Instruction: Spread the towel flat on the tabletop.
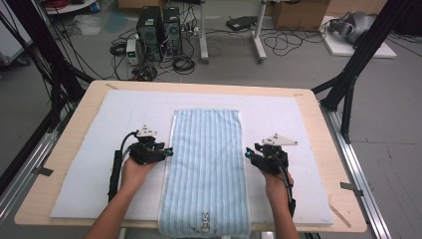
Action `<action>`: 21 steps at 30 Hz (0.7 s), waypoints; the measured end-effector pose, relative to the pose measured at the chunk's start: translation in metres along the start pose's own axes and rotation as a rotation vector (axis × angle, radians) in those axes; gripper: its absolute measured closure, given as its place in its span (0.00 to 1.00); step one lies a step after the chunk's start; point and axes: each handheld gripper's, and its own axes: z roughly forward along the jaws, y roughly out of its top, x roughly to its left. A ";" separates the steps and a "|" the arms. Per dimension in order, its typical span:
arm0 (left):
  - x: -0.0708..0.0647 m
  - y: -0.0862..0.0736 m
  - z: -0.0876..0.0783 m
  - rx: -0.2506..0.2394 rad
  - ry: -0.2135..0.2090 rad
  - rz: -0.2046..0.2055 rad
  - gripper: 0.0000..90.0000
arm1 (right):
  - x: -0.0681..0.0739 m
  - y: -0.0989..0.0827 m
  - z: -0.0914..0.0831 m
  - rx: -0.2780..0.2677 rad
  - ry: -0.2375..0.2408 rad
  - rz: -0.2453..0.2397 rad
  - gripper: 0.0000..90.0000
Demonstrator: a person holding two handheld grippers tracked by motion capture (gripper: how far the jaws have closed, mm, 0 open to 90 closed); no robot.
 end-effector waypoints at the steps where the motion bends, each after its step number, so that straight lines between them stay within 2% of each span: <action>1: -0.003 -0.001 -0.001 0.003 -0.004 0.005 0.65 | 0.003 -0.004 0.000 0.011 0.005 0.004 0.69; 4: -0.007 -0.006 0.001 0.052 -0.016 0.007 0.66 | 0.013 -0.012 0.000 0.062 0.017 -0.007 0.73; 5: -0.009 -0.007 0.003 0.077 -0.017 0.018 0.69 | 0.017 -0.013 0.001 0.080 0.020 -0.008 0.73; 6: -0.013 -0.009 0.003 0.073 0.003 0.047 0.71 | 0.020 -0.015 0.002 0.095 0.018 -0.012 0.73; 7: -0.016 -0.011 0.002 0.068 0.023 0.073 0.77 | 0.022 -0.017 0.004 0.114 0.022 -0.008 0.73; 8: -0.016 -0.013 0.002 0.056 0.026 0.071 0.88 | 0.025 -0.019 0.006 0.136 0.013 -0.007 0.74; 10: -0.014 -0.016 0.001 0.037 0.017 0.017 0.95 | 0.029 -0.023 0.011 0.169 0.001 -0.024 0.75; 11: -0.013 -0.017 0.000 0.036 0.020 0.013 0.96 | 0.030 -0.024 0.010 0.163 0.002 -0.019 0.81; 13: -0.015 -0.018 -0.002 0.036 0.043 0.020 0.97 | 0.031 -0.025 0.008 0.167 0.001 -0.034 0.98; 14: -0.014 -0.019 -0.004 0.039 0.045 0.019 0.97 | 0.033 -0.025 0.007 0.175 -0.031 -0.055 0.98; 16: -0.012 -0.020 -0.004 0.024 0.045 0.007 0.96 | 0.034 -0.027 0.006 0.169 -0.044 -0.048 0.95; 17: -0.012 -0.020 -0.004 0.018 0.049 0.006 0.92 | 0.033 -0.027 0.005 0.164 -0.050 -0.040 0.86; 18: -0.012 -0.020 -0.005 0.008 0.062 -0.004 0.76 | 0.032 -0.028 0.004 0.154 -0.051 -0.034 0.79; 19: -0.011 -0.019 -0.006 -0.004 0.081 -0.021 0.55 | 0.031 -0.029 0.002 0.146 -0.048 -0.027 0.77; 20: -0.009 -0.018 -0.009 -0.027 0.069 -0.030 0.46 | 0.031 -0.030 -0.001 0.128 -0.050 -0.026 0.72; 21: -0.008 -0.018 -0.012 -0.062 0.051 -0.030 0.46 | 0.029 -0.030 -0.005 0.099 -0.043 -0.023 0.67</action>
